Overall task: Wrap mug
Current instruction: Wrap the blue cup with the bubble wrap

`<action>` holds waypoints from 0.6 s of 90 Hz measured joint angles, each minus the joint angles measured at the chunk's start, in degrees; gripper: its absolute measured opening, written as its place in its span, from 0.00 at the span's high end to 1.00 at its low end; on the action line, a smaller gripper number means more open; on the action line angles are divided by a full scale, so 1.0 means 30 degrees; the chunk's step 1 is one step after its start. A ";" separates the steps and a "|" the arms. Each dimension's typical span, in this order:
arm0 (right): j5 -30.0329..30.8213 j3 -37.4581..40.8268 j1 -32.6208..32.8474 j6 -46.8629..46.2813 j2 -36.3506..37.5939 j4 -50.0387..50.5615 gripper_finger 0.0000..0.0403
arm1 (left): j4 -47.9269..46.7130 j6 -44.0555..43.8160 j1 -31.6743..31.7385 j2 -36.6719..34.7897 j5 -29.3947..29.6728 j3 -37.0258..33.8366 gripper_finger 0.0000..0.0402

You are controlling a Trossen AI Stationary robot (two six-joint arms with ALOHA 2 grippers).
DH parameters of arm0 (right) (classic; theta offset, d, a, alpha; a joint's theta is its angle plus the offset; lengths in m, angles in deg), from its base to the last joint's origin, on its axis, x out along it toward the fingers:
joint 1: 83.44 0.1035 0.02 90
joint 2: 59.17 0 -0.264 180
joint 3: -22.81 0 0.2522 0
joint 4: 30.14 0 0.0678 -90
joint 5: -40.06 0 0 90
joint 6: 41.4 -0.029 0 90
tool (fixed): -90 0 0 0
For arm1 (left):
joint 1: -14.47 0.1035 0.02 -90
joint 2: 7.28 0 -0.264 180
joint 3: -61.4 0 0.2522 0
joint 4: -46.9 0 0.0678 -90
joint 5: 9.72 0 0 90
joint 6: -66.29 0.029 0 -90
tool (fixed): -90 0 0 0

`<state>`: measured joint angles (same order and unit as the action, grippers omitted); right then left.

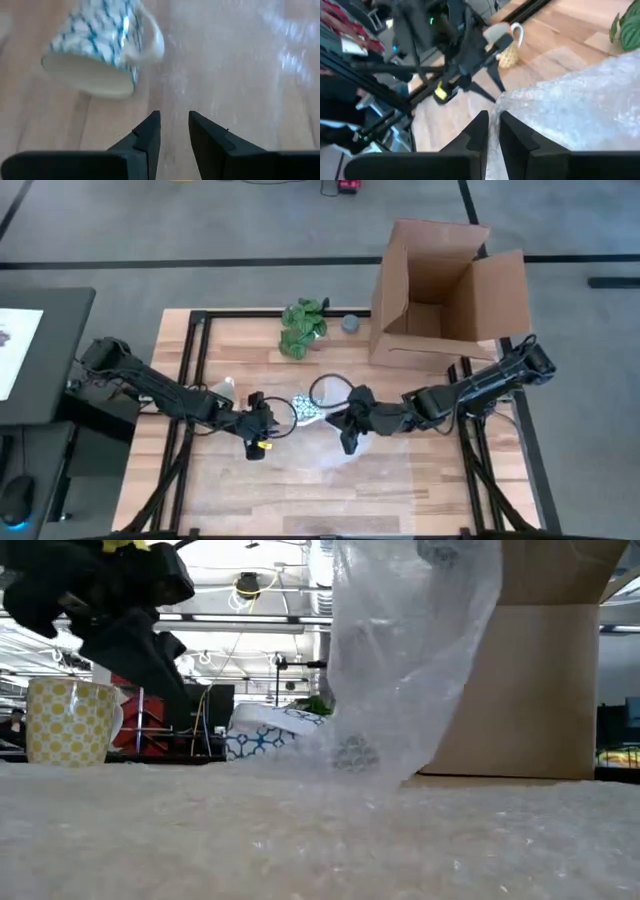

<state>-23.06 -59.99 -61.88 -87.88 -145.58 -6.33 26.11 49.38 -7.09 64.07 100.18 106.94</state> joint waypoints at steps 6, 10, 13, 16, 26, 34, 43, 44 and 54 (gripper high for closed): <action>0.0048 0.0000 0.0117 0.0007 0.0007 0.0099 0.91 | 0.2333 0.0712 0.0138 0.0015 -0.0012 -0.0915 0.77; 0.0066 0.0000 0.0199 0.0025 0.0007 0.0134 0.91 | 0.3861 0.0952 0.0218 0.0002 0.0000 -0.1396 0.76; 0.0079 0.0000 0.0243 0.0083 0.0007 0.0147 0.91 | 0.4757 0.0996 0.0280 -0.0007 0.0000 -0.1747 0.75; 0.0087 0.0000 0.0296 0.0148 0.0007 0.0128 0.91 | 0.5245 0.0990 0.0360 -0.0007 0.0000 -0.2073 0.74; 0.0099 0.0000 0.0307 0.0172 0.0007 0.0118 0.91 | 0.5830 0.0777 0.0538 0.0015 0.0025 -0.2721 0.72; 0.0104 0.0000 0.0307 0.0219 0.0007 0.0109 0.91 | 0.7092 0.0756 0.0576 0.0000 0.0037 -0.3222 0.72; 0.0114 0.0000 0.0307 0.0325 0.0007 0.0072 0.91 | 0.8759 0.0501 0.0791 0.0007 0.0077 -0.3588 0.72; 0.0114 0.0000 0.0307 0.0364 0.0007 0.0066 0.91 | 0.8963 0.0454 0.0812 0.0007 0.0089 -0.3590 0.72; 0.0121 0.0000 0.0307 0.0444 0.0007 0.0012 0.91 | 0.9798 -0.0314 0.1058 0.0000 0.0030 -0.3595 0.71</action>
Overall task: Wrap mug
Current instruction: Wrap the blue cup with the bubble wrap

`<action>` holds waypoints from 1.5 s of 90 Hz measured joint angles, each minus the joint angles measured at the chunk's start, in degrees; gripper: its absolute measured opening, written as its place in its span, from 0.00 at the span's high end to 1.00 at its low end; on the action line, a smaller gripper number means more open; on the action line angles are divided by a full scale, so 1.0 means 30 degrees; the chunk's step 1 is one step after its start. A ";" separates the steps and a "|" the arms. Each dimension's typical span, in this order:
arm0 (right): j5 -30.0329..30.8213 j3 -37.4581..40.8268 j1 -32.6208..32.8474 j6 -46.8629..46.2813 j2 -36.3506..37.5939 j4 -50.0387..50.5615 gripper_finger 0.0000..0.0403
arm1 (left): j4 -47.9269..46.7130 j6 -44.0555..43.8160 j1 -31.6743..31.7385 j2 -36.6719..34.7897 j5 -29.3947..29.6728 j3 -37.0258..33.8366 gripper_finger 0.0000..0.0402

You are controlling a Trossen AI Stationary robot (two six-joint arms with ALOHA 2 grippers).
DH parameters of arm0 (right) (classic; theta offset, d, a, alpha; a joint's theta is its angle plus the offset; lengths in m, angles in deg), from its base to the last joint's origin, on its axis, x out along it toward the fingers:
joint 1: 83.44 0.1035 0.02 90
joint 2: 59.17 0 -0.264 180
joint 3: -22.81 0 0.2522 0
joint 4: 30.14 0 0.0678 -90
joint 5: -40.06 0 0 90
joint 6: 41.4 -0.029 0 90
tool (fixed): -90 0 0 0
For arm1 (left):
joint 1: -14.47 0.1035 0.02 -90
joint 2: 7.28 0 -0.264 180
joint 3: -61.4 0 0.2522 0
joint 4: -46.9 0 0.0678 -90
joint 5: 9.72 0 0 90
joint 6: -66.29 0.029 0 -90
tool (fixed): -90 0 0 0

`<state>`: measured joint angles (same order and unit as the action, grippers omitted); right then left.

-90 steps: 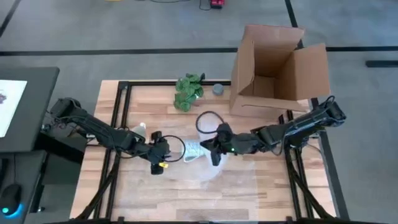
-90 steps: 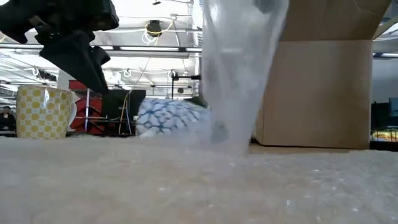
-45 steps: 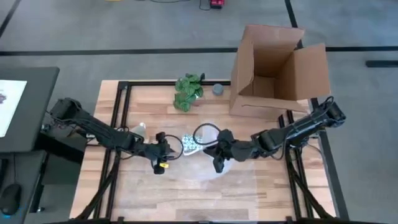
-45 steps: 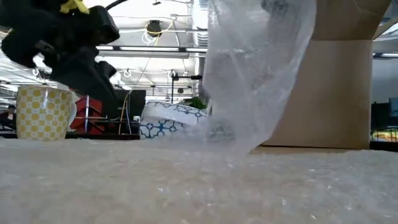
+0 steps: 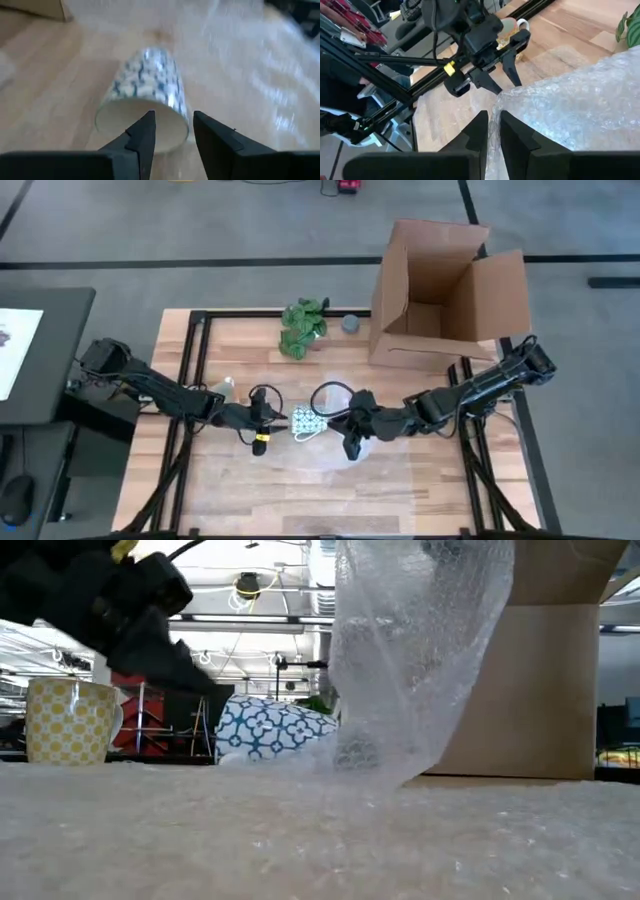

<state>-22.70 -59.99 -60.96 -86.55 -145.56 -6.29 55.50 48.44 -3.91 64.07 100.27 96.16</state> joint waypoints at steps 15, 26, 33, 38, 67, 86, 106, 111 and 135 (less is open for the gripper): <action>0.0002 0.0000 0.0123 0.0035 0.0000 0.0007 0.91 | 0.0135 -0.2472 0.0611 0.0000 -0.0881 -0.0002 0.71; 0.0001 0.0000 0.0153 0.0148 0.0000 0.0014 0.92 | 0.0306 -0.4581 0.0991 0.0000 -0.1674 -0.0002 0.71; 0.0004 0.0000 0.0153 0.0219 0.0000 0.0014 0.92 | 0.0112 -0.6275 0.1369 0.0310 -0.1677 -0.0002 0.71; 0.0007 0.0000 0.0153 0.0280 0.0000 0.0011 0.92 | 0.0046 -0.6937 0.1593 0.0821 -0.1921 -0.0010 0.71; 0.0015 0.0000 0.0559 0.0625 0.0000 -0.0017 0.92 | 0.5540 -0.7935 0.1753 0.5610 -0.3361 0.0537 0.71; 0.0436 0.0000 0.0908 0.0711 0.0007 0.0004 0.92 | 0.5636 -0.7782 0.1738 0.5185 -0.4728 0.0982 0.71; 0.0590 0.0000 0.1005 0.0779 0.0007 0.0072 0.92 | 0.1363 -0.4568 0.1367 0.2140 -0.4860 0.0996 0.71; 0.0590 0.0000 0.1005 0.0779 0.0007 0.0067 0.92 | 0.0289 -0.2602 0.0979 0.1262 -0.4914 0.1165 0.71; 0.0597 0.0000 0.0962 0.1049 0.0007 -0.0029 0.92 | -0.3230 1.1893 -0.2003 0.0431 -0.0195 0.2608 0.72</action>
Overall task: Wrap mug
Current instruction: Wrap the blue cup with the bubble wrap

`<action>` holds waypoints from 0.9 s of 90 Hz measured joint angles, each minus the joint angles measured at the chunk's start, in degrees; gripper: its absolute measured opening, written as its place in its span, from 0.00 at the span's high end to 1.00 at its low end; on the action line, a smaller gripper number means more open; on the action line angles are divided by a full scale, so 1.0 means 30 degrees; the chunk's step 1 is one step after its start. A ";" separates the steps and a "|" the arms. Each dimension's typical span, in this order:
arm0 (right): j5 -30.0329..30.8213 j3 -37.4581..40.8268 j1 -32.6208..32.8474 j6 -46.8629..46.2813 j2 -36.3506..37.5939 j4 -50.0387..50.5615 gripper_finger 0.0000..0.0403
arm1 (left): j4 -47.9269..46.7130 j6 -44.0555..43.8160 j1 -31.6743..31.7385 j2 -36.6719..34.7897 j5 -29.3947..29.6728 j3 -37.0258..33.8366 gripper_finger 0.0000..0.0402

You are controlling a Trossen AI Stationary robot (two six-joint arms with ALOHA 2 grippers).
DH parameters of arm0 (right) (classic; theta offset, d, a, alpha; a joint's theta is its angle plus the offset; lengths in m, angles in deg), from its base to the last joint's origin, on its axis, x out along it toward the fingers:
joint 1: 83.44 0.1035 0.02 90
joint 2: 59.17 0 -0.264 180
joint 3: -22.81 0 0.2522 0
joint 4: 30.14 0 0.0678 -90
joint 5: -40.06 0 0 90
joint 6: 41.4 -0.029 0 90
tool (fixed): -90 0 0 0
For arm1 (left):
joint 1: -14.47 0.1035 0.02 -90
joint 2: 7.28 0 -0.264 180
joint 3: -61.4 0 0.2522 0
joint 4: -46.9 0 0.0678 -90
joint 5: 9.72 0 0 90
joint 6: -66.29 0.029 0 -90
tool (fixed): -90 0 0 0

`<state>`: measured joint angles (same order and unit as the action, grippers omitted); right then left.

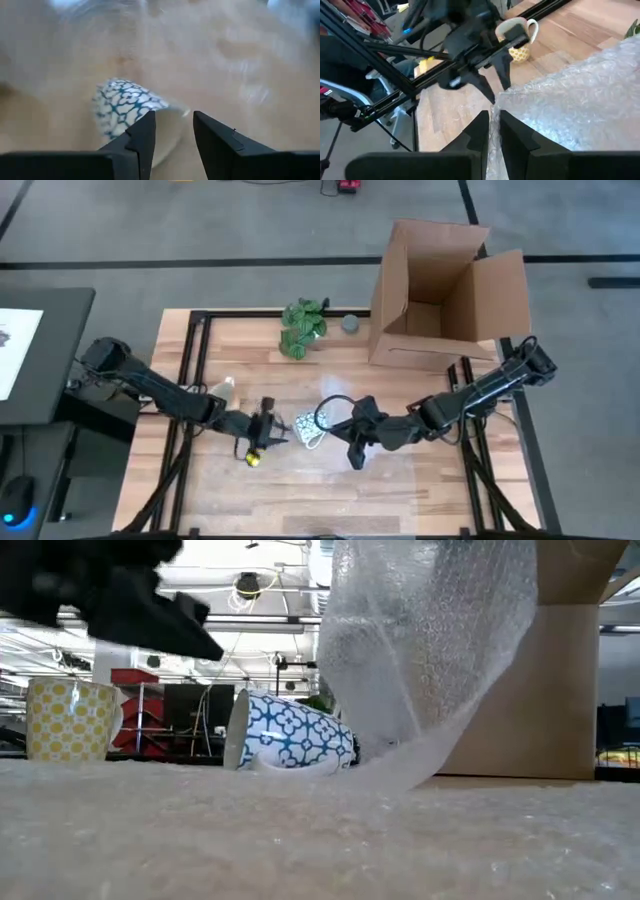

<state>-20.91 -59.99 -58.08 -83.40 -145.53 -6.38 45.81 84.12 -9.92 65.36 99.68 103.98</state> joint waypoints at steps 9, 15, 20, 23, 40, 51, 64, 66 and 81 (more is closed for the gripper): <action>-0.0007 0.0000 0.0000 0.0007 0.0007 -0.0069 0.92 | 0.0092 0.1497 -0.0133 0.0943 0.0653 0.0493 0.71; -0.0007 0.0000 0.0000 0.0012 0.0007 -0.0066 0.92 | 0.0012 0.1846 -0.0091 0.1713 0.1913 0.0827 0.71; -0.0007 0.0000 0.0000 0.0007 0.0005 -0.0066 0.92 | 0.0115 0.2382 -0.0084 0.2412 0.2965 0.1220 0.70; -0.0007 -0.0002 0.0000 0.0007 0.0007 -0.0066 0.92 | 0.0114 0.2646 -0.0084 0.2742 0.3353 0.1425 0.70; -0.0015 0.0000 0.0043 0.0007 0.0007 -0.0066 0.92 | -0.0784 0.3178 0.0105 0.4703 0.3705 0.2933 0.69; -0.0022 0.0000 0.0044 0.0007 0.0007 -0.0066 0.92 | -0.1572 0.3180 0.0215 0.5629 0.4466 0.3982 0.70; -0.0036 0.0000 0.0044 0.0007 0.0007 -0.0058 0.92 | -0.2689 0.3625 0.0245 0.6402 0.4796 0.5397 0.77; -0.0039 0.0000 0.0044 0.0007 0.0007 -0.0058 0.92 | -0.2908 0.3770 0.0284 0.6475 0.4823 0.5571 0.79; -0.0095 0.0000 0.0139 0.0007 0.0007 -0.0047 0.92 | -0.4281 0.4210 0.0660 0.6687 0.5019 0.6272 0.91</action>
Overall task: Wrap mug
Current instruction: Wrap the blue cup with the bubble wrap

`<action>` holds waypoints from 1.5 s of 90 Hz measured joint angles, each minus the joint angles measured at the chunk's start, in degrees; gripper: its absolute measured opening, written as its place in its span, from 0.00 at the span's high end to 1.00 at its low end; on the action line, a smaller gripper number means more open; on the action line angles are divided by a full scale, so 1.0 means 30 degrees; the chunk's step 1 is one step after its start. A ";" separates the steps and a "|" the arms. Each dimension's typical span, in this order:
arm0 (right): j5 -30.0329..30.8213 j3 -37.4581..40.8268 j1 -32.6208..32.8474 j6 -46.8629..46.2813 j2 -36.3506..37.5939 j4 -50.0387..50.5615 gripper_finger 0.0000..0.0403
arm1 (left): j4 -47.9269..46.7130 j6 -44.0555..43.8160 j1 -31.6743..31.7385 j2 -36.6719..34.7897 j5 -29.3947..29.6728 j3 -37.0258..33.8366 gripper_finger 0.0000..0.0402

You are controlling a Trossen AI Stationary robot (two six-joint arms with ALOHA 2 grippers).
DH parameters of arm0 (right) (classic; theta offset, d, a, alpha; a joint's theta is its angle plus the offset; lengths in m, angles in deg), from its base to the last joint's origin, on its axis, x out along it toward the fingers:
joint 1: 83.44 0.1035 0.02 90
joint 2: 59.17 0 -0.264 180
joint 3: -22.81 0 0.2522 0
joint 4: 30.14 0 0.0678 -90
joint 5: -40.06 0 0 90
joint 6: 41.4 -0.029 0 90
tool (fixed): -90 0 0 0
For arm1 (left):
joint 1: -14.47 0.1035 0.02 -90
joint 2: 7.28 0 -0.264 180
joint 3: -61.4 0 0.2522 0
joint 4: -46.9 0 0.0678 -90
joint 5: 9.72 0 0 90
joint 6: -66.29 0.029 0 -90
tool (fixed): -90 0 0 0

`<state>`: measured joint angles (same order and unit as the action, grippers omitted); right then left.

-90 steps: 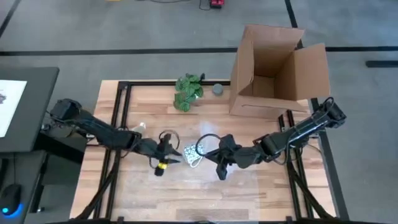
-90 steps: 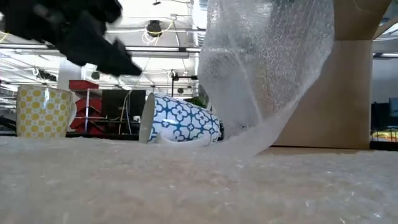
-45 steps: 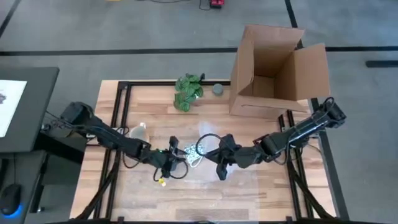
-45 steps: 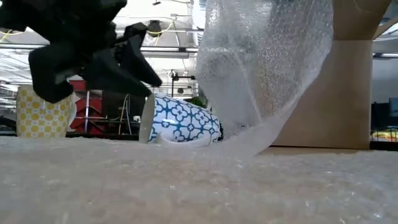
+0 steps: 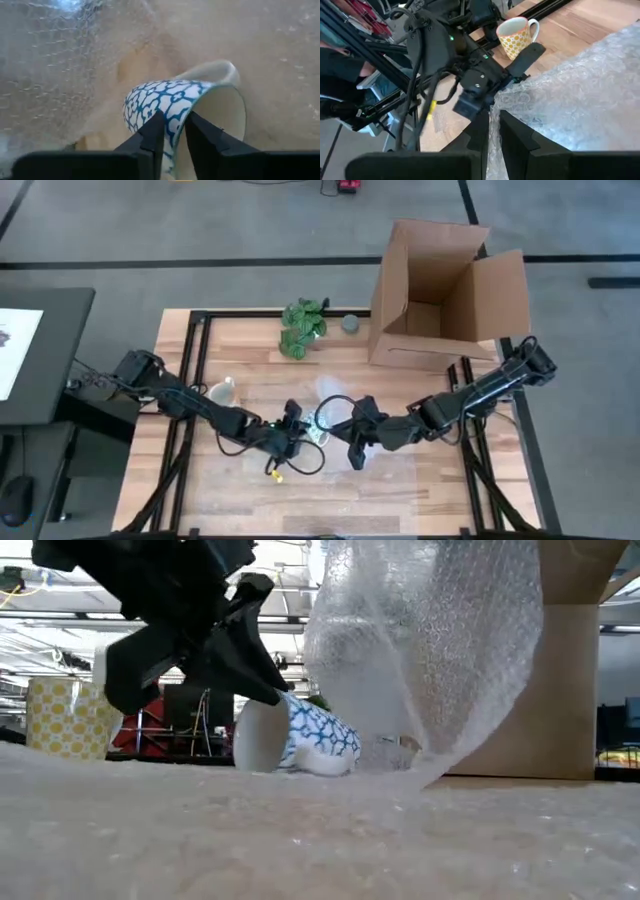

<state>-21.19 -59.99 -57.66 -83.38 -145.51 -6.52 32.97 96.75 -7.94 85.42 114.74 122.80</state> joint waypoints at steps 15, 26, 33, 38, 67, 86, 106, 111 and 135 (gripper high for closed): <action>0.0015 0.0000 0.0168 0.0015 0.0000 -0.0012 0.92 | -0.0107 0.0624 0.0007 0.0000 0.0174 0.0014 0.93; 0.0022 -0.0003 0.0298 0.0015 0.0000 -0.0015 0.92 | -0.0107 0.0247 0.0150 0.0000 0.0106 0.0014 0.91; 0.0022 0.0000 0.0291 0.0015 -0.0005 -0.0017 0.92 | -0.0115 -0.0173 0.0314 0.0000 0.0108 0.0014 0.90; 0.0040 0.0000 0.0284 0.0014 0.0000 -0.0012 0.92 | -0.0122 -0.0239 0.0408 0.0000 0.0108 0.0014 0.89; 0.0087 0.0000 0.0291 0.0007 0.0000 -0.0012 0.92 | -0.0192 -0.0591 0.0510 0.0022 -0.0150 0.0014 0.72; 0.0087 -0.0001 0.0291 0.0007 0.0000 -0.0019 0.92 | -0.0282 -0.0904 0.0739 0.0029 0.0703 0.0000 0.70; 0.0098 0.0000 0.0523 0.0000 0.0000 -0.0019 0.92 | -0.0175 -0.1042 0.0765 0.0029 0.0756 -0.0006 0.88; 0.0385 -0.0004 0.0614 0.0007 -0.0004 -0.0016 0.92 | -0.0209 -0.1189 0.0803 0.0029 0.0791 -0.0008 0.95; 0.1586 0.0000 0.1317 -0.0001 0.0000 -0.0059 0.95 | -0.0469 -0.2105 0.1473 -0.0468 0.0456 0.0440 0.99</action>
<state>-16.43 -59.99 -53.71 -83.38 -145.51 -6.69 31.56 90.44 -3.52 84.02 116.11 124.12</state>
